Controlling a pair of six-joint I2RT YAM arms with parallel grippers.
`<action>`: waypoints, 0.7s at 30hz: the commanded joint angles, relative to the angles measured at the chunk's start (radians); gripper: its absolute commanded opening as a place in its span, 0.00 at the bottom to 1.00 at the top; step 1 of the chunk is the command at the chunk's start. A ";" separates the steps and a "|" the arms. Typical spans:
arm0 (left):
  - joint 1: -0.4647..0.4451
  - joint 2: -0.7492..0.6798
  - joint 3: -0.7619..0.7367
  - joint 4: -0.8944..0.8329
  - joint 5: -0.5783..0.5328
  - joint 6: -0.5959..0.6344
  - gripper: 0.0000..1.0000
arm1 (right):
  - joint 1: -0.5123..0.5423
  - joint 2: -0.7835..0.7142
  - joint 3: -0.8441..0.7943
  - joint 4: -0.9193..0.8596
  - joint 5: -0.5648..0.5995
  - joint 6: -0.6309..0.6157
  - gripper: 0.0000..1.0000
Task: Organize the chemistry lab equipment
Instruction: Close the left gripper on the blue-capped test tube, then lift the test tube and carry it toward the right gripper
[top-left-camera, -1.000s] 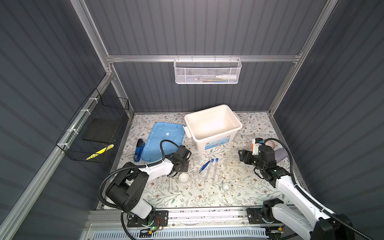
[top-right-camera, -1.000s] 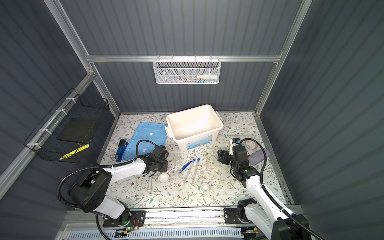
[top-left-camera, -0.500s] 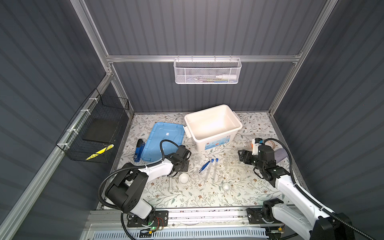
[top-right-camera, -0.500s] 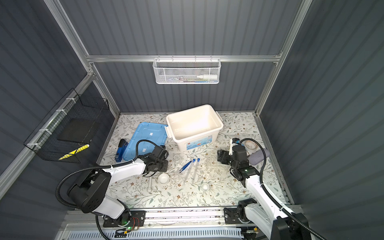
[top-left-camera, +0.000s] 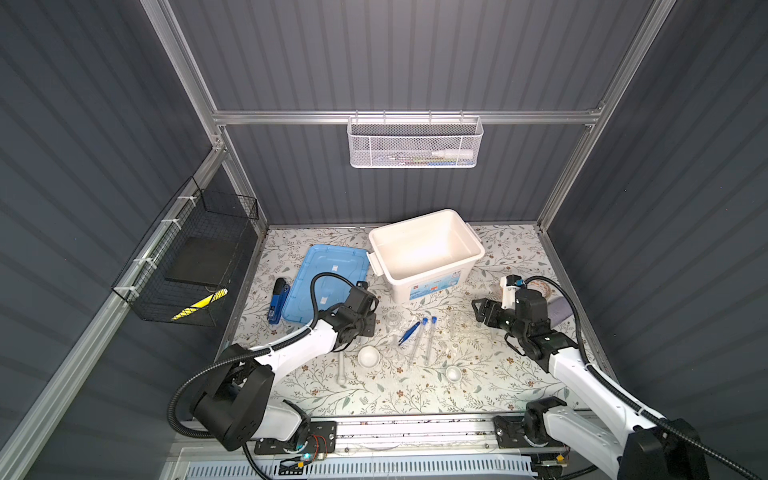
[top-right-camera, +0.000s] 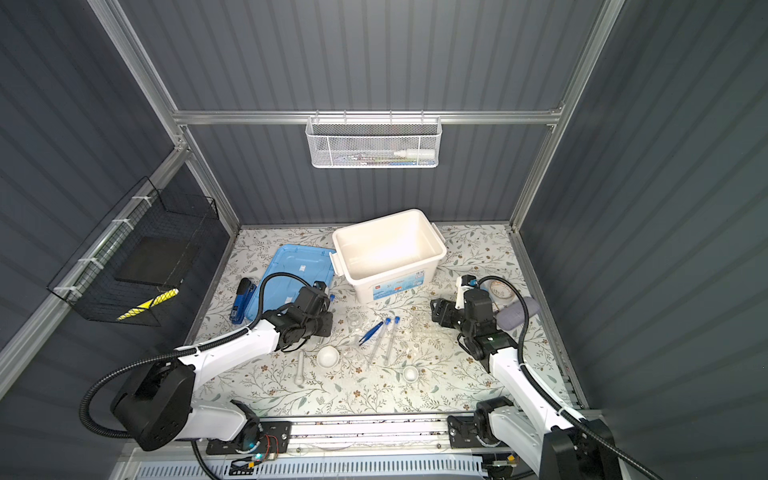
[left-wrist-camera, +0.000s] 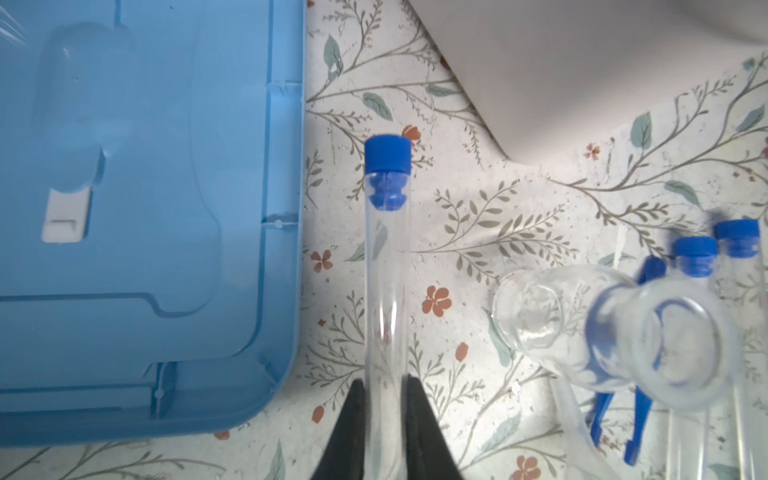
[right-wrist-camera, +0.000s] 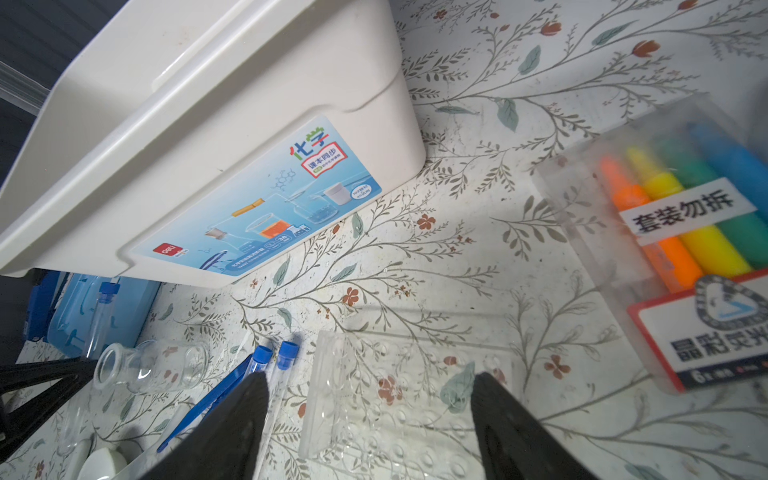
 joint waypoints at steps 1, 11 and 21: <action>-0.008 -0.050 0.032 -0.025 -0.021 0.030 0.11 | 0.006 0.005 0.035 0.020 -0.031 0.010 0.79; -0.007 -0.146 0.052 -0.014 0.017 0.053 0.11 | 0.006 0.002 0.036 0.031 -0.047 0.023 0.78; -0.023 -0.209 0.062 -0.003 0.031 0.063 0.11 | 0.006 -0.010 0.037 0.035 -0.060 0.032 0.78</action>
